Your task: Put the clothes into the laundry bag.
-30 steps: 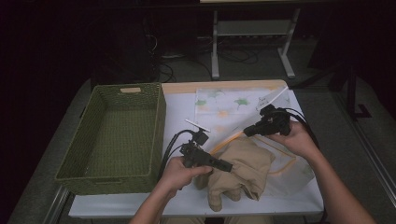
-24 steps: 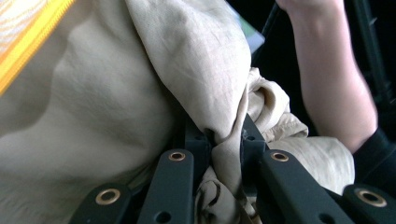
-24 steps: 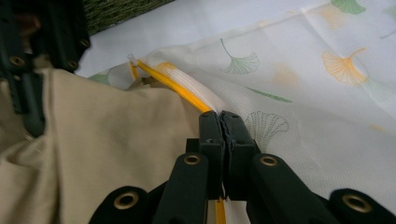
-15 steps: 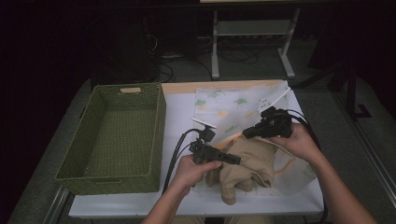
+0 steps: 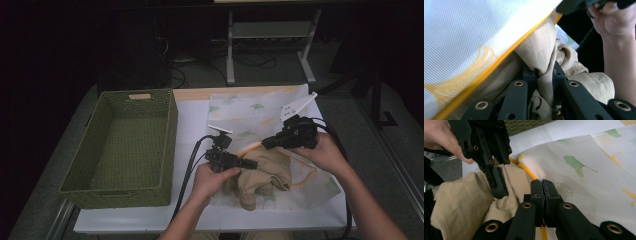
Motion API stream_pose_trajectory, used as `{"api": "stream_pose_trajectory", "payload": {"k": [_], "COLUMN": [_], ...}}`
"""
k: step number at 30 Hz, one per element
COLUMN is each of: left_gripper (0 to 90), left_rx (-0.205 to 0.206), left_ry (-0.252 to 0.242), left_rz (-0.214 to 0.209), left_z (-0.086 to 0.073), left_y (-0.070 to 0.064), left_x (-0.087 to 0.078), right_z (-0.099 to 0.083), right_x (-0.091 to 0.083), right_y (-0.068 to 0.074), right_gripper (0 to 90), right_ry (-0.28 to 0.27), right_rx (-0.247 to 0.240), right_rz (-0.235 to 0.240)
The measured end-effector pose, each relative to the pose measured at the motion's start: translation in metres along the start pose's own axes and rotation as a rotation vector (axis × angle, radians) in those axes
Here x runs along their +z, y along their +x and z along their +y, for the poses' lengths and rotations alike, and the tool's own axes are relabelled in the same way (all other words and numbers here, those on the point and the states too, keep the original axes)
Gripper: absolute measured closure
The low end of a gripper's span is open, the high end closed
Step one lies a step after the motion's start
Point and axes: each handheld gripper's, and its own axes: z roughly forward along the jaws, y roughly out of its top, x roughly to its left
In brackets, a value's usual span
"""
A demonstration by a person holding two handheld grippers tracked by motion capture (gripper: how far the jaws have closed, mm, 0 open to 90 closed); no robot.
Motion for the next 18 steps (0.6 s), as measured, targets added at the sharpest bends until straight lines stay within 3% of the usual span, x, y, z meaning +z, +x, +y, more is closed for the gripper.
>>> {"api": "stream_pose_trajectory", "payload": {"k": [4,7,10,12,18], "left_gripper": [79.8,79.2,77.3,74.2,66.9], "left_rx": [0.007,0.020,-0.033,-0.047,-0.006], "left_ry": [-0.040,-0.054,-0.115,-0.123,-0.098], "left_rz": [0.030,0.124,0.073,0.065,0.111], "left_z": [0.007,0.002,-0.008,-0.012,-0.015], "left_y": [-0.003,0.004,0.017,0.018,0.009], "left_x": [-0.004,0.001,0.005,0.008,0.007], "right_z": [0.001,0.000,-0.003,-0.006,-0.013], "right_x": [-0.004,-0.005,-0.001,0.002,0.009], "right_y": [0.001,0.001,0.002,0.002,0.004], "right_gripper": [87.7,87.7,87.7,87.7,87.6], "right_ry": [-0.018,-0.010,0.027,0.040,0.061], "right_rx": [-0.001,-0.002,0.002,0.002,0.008], "right_rz": [0.000,-0.005,-0.010,-0.005,0.011]}}
